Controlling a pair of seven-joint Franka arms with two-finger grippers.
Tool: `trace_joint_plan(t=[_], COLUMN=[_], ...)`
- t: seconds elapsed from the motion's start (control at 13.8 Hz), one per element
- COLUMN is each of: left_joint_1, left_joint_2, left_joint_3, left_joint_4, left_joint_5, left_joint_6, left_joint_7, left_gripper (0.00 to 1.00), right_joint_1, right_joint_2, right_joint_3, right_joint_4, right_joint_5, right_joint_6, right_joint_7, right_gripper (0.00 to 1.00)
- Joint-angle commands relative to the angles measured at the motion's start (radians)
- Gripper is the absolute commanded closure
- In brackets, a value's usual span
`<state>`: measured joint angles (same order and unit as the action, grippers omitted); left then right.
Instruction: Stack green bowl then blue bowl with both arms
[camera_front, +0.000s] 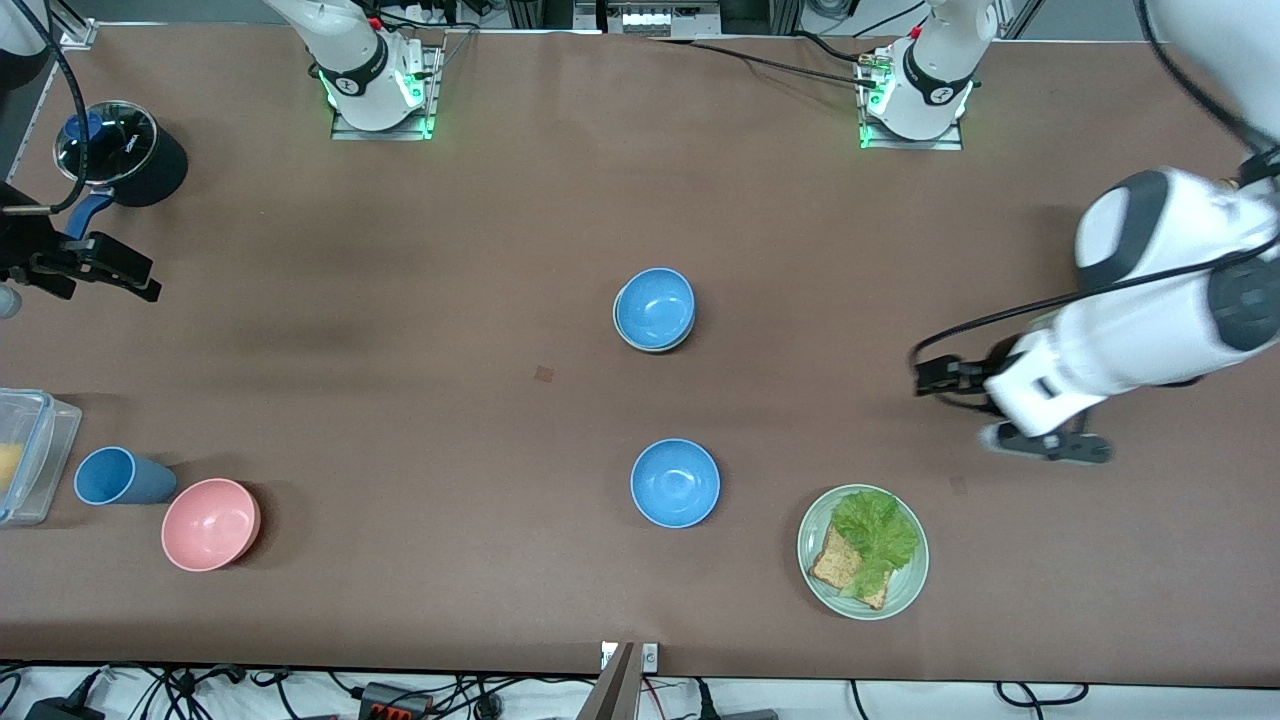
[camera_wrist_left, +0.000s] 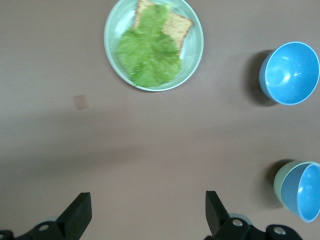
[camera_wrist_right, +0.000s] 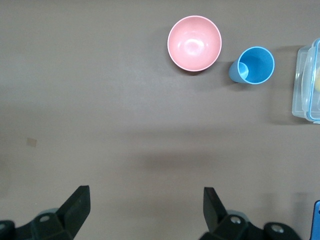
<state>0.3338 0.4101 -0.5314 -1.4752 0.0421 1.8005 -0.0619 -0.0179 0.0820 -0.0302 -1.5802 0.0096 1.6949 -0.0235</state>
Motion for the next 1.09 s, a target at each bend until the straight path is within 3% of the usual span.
trace_joint_plan(t=[0.0, 0.14, 0.29, 0.65, 1.01], left_joint_1=[-0.117, -0.186, -0.180, -0.193, -0.194], left_joint_2=[-0.210, -0.339, -0.422, -0.453, -0.395], left_joint_3=[0.228, 0.341, 0.347, 0.381, 0.361], left_joint_4=[-0.167, -0.290, -0.370, -0.364, -0.264], left_joint_5=[-0.079, -0.080, -0.077, -0.073, -0.071], left_joint_6=[0.029, 0.098, 0.129, 0.042, -0.044], left_joint_7=[0.146, 0.146, 0.137, 0.143, 0.136], left_gripper=[0.00, 0.00, 0.00, 0.00, 0.00], right_joint_1=[-0.002, 0.000, -0.002, -0.002, -0.002], right_joint_2=[-0.011, -0.011, -0.011, -0.010, -0.010], right_joint_3=[0.004, 0.004, 0.004, 0.003, 0.003], right_joint_4=[0.002, 0.002, 0.002, 0.002, 0.002], right_joint_5=[-0.010, -0.014, -0.014, -0.014, -0.014], right_joint_6=[-0.021, -0.021, -0.021, -0.021, -0.021], right_joint_7=[-0.009, -0.006, -0.006, -0.007, -0.007], right_gripper=[0.00, 0.00, 0.00, 0.00, 0.00])
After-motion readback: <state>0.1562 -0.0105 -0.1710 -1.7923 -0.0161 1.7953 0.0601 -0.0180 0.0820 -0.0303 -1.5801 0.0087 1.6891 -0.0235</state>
